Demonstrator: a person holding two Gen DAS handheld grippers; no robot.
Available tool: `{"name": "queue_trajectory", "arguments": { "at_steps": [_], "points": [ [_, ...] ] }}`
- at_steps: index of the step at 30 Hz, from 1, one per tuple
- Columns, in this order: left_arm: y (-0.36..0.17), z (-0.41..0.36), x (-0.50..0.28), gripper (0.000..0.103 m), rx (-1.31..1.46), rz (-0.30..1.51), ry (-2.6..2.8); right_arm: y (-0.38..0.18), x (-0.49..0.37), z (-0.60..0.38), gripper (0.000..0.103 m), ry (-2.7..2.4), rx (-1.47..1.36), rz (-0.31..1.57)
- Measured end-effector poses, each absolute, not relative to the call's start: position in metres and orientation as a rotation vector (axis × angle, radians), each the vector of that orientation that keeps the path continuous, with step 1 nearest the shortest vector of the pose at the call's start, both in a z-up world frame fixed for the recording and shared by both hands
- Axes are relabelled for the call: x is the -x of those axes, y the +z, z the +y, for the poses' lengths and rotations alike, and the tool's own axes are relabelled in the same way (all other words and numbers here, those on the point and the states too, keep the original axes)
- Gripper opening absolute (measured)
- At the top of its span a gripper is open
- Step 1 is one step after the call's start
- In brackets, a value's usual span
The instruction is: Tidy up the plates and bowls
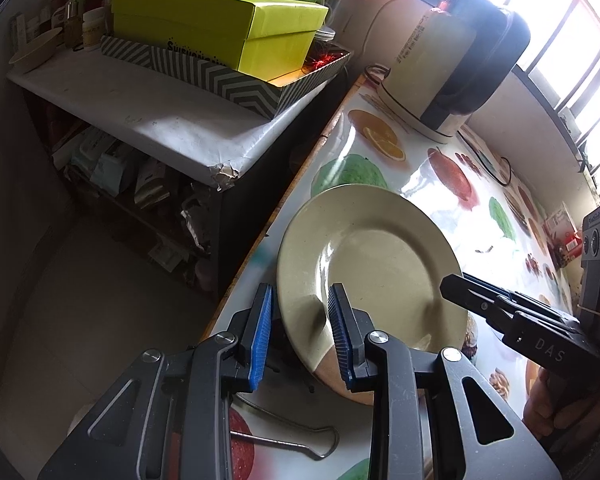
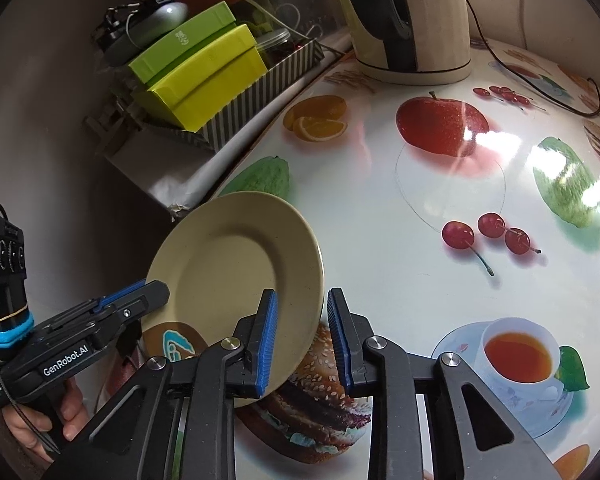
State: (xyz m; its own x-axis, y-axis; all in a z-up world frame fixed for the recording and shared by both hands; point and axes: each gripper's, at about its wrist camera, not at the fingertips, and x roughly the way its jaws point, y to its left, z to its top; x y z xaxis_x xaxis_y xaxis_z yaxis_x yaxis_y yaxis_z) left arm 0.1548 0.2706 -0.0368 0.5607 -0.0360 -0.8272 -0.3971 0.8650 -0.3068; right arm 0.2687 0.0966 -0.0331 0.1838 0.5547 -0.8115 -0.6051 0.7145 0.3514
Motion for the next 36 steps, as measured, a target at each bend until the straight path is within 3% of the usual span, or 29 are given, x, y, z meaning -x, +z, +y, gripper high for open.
{"name": "queue_trajectory", "arguments": {
  "at_steps": [36],
  "points": [
    [-0.026,0.261,-0.148,0.025,0.490,0.944,0.226,-0.026,-0.265,0.084,0.018,0.811,0.004,1.119]
  ]
}}
